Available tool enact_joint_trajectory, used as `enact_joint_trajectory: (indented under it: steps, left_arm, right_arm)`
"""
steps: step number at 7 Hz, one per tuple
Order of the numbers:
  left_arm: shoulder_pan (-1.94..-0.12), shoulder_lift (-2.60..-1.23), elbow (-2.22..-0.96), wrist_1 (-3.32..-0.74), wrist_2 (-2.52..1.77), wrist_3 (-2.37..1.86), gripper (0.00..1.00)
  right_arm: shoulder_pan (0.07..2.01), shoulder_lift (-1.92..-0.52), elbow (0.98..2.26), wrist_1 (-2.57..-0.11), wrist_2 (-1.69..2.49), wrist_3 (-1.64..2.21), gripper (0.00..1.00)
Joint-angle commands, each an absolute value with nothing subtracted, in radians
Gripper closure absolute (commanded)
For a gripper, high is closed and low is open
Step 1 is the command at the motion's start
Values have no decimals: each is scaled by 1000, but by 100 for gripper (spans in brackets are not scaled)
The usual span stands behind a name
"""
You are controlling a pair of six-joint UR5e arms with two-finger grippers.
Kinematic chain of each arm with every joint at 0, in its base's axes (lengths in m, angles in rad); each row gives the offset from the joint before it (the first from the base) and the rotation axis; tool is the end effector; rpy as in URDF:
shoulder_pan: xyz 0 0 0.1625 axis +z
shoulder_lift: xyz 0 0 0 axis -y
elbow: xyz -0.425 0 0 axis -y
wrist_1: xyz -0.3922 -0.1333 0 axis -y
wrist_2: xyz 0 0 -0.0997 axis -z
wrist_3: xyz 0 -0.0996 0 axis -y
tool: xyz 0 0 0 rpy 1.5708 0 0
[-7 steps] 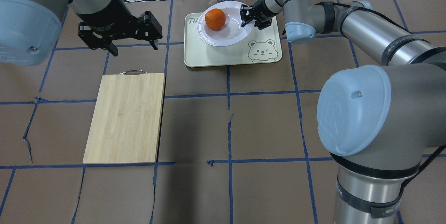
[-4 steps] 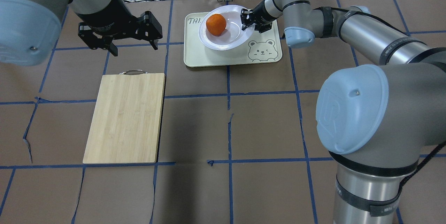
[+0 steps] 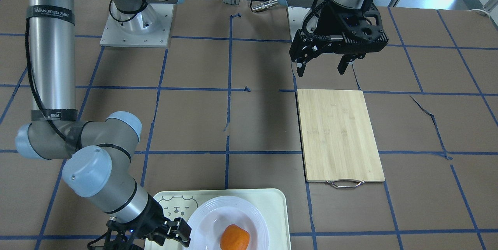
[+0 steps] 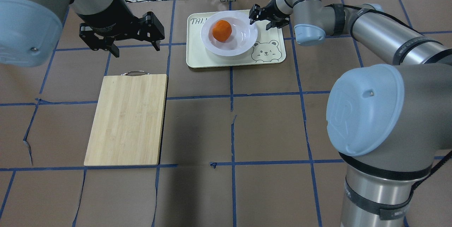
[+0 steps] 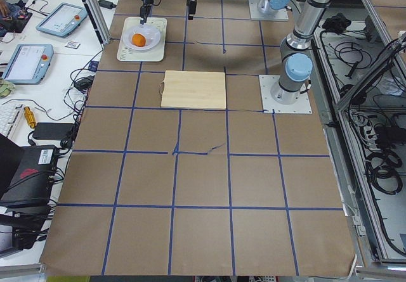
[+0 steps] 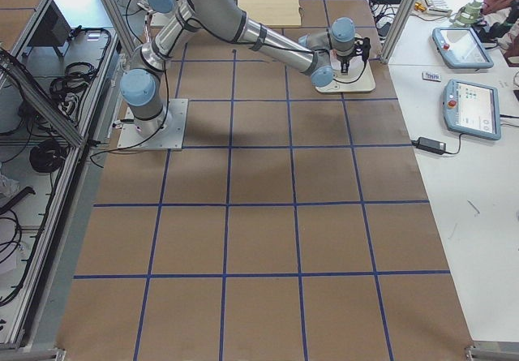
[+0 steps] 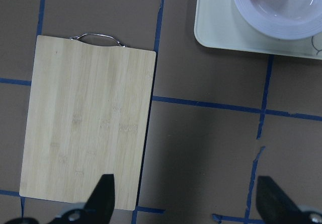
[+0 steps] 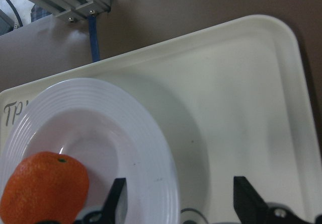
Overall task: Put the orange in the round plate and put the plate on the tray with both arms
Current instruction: 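Release the plate and raise the right gripper away from the tray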
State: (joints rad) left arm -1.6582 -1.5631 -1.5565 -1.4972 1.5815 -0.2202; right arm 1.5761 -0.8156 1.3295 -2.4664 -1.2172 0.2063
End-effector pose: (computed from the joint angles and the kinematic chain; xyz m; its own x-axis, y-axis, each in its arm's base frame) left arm -0.1752 -0.4841 0.5065 -0.9911 -0.1324 0.0104 -0.1328 0.9865 -0.0955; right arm 0.1718 -0.7593 0.2296 -0.9186 0.0590 -0.3908 0.1872 0.9358 -0.2988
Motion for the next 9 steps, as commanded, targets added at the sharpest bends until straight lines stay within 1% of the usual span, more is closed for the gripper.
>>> enact_joint_trajectory:
  steps: [1,2,3,5,6,7,9]
  left_arm:
    - [-1660,-1563,-1557,-1499,1582,-221,0]
    - [-1658,-1565,-1557,-1497,1580,-219,0]
    - [-1658,-1566,-1557,-1493,1580,-219,0]
    - [-1660,-1574,-1557,-1486,1578,-221,0]
    - [-1660,-1574,-1557,-1485,1578,-221,0]
    - [-1660,-1574,-1557,-1485,1578,-224,0]
    - [-1660,-1572,-1557,-1486,1577,-222,0]
  right_arm:
    - [1507,-914,1319,-2339,-1247,123,0]
    - [1506,-986,1310,-2189,-1270,115,0]
    - [1511,-1097,1307,-1976,-1381,98,0]
    - [1516,-1259,1305,-1710,-1466,68,0]
    - [1549,-1314,1304,-1615,-1498,66,0]
    - [1580,-1333,1308,-1589,-1591,64,0]
    - [1578,-1362,1313,-1543,-1598,25,0]
